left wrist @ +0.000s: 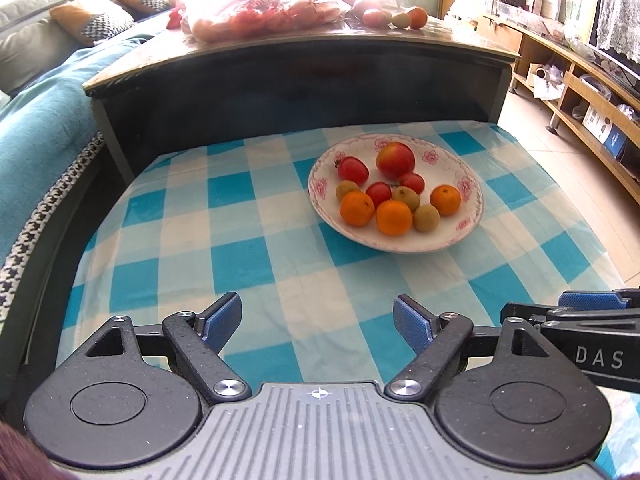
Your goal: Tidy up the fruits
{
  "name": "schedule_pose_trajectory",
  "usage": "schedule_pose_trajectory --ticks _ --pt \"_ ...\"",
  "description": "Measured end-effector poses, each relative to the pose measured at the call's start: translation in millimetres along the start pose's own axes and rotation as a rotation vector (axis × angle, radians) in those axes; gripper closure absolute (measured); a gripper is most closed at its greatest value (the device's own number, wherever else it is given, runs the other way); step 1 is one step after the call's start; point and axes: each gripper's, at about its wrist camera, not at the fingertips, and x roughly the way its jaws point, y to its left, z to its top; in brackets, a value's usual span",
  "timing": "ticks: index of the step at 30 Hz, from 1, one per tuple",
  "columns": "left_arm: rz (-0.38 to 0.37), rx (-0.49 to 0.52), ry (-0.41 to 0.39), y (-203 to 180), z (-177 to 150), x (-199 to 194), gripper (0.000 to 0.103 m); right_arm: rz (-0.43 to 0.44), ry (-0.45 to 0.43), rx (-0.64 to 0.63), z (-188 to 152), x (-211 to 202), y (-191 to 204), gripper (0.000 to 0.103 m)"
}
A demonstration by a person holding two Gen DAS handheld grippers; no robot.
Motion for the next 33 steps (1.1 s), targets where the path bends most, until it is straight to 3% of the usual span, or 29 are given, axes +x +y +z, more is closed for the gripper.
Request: schedule_pose_trajectory --ticks 16,19,33 --pt "0.014 0.068 -0.038 -18 -29 -30 0.007 0.008 -0.026 0.027 -40 -32 -10 0.044" --pt "0.046 0.075 -0.033 -20 -31 -32 0.000 0.010 -0.033 0.028 -44 -38 -10 0.044" --pt "0.014 0.046 -0.053 -17 -39 -43 0.000 0.019 -0.053 0.034 -56 -52 -12 0.044"
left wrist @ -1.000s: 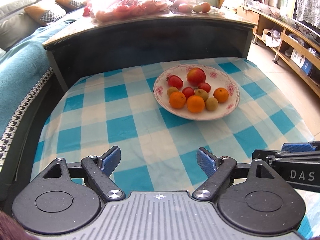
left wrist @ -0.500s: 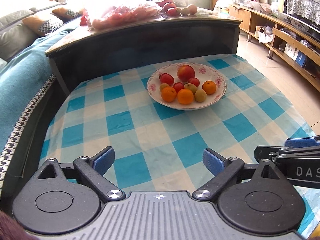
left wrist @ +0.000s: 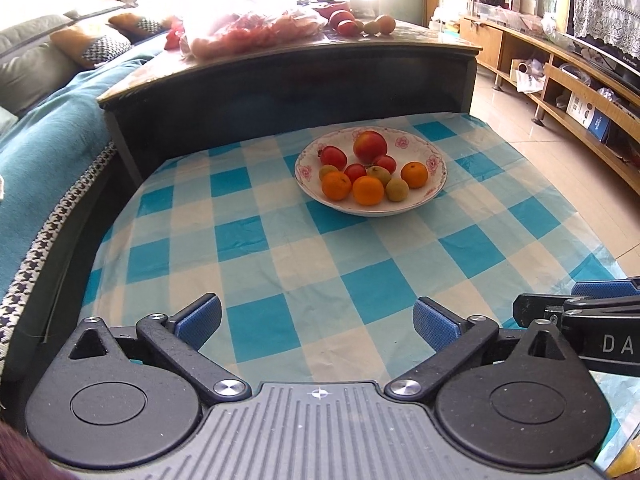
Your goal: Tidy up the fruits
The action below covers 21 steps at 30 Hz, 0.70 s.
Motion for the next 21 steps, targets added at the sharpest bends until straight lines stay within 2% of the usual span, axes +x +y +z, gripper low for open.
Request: schedule_pose_trajectory --ticks 21 --pt "-0.024 -0.049 -0.011 7 -3 -12 0.000 -0.001 -0.004 -0.006 -7 -7 1 0.043"
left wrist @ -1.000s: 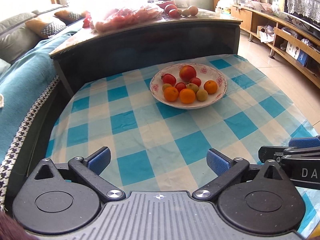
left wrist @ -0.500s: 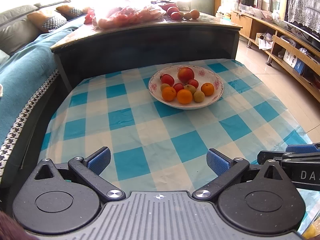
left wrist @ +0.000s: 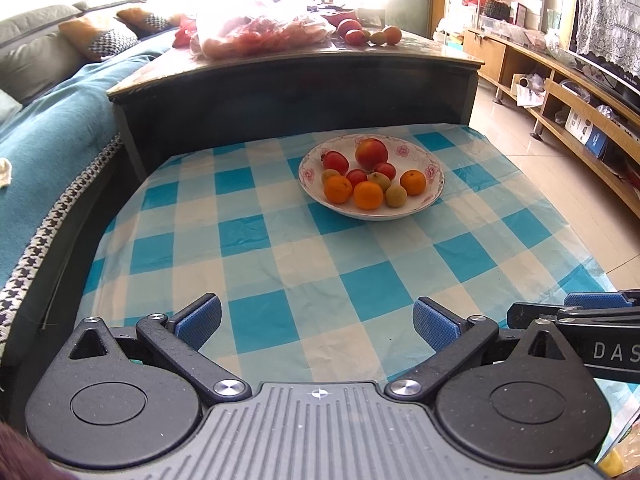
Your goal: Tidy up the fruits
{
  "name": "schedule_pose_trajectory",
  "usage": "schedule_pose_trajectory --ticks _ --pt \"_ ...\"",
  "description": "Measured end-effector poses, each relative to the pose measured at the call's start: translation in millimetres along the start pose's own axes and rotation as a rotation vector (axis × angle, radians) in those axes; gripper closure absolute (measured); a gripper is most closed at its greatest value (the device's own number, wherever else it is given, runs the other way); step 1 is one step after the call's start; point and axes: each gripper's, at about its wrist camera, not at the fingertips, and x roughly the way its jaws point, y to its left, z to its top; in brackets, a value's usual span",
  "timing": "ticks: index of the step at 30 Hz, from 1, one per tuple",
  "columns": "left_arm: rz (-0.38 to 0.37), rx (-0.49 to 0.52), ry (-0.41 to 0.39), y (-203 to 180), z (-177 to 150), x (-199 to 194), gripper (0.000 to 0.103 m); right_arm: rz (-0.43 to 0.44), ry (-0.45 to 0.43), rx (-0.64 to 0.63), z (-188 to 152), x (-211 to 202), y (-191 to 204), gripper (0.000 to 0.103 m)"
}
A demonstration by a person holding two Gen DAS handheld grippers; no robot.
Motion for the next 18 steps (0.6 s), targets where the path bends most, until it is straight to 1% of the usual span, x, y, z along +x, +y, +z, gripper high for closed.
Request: schedule_pose_trajectory --ticks 3,12,18 --pt "-0.012 -0.017 0.001 2.6 -0.6 -0.5 0.000 0.005 -0.007 0.000 0.5 -2.1 0.8 0.043" --pt "-0.007 -0.010 -0.004 1.4 -1.3 0.4 0.000 0.004 -0.008 -0.005 0.4 -1.5 1.5 0.043" --pt "0.023 0.009 -0.027 -1.2 -1.3 -1.6 0.000 -0.003 -0.008 -0.010 0.3 0.3 3.2 0.043"
